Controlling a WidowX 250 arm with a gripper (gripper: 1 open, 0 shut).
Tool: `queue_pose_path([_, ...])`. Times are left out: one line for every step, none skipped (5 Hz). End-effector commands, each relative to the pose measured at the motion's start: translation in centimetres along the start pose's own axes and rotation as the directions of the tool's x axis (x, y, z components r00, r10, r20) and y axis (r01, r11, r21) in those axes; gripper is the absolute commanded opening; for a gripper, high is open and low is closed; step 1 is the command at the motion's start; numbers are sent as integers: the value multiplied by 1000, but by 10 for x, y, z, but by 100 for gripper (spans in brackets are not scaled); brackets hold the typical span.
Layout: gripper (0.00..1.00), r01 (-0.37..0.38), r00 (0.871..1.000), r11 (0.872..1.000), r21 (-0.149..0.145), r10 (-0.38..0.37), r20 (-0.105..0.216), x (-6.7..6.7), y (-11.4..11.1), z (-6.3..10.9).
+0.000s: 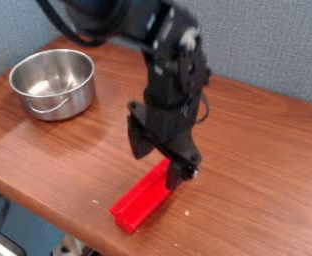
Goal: Put the red object in the metal pot
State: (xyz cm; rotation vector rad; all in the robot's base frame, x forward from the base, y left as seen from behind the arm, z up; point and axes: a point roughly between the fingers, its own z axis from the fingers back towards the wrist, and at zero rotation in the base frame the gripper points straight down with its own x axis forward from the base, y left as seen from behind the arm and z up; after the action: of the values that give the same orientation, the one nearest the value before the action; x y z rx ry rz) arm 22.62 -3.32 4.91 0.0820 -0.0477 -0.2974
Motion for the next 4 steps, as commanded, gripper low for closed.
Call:
queue_pose_path([100,-42,999,999,-16,42,15,7,-4,-17])
queue_pose_path([100,-89,996,996,-21,89,6,9,-8,-23])
queue_pose_path([0,-38,999,999,-27,39,11,14,-8,-18])
queue_pose_path([0,6,1000,999,-39,-6,7,17,-8,-9])
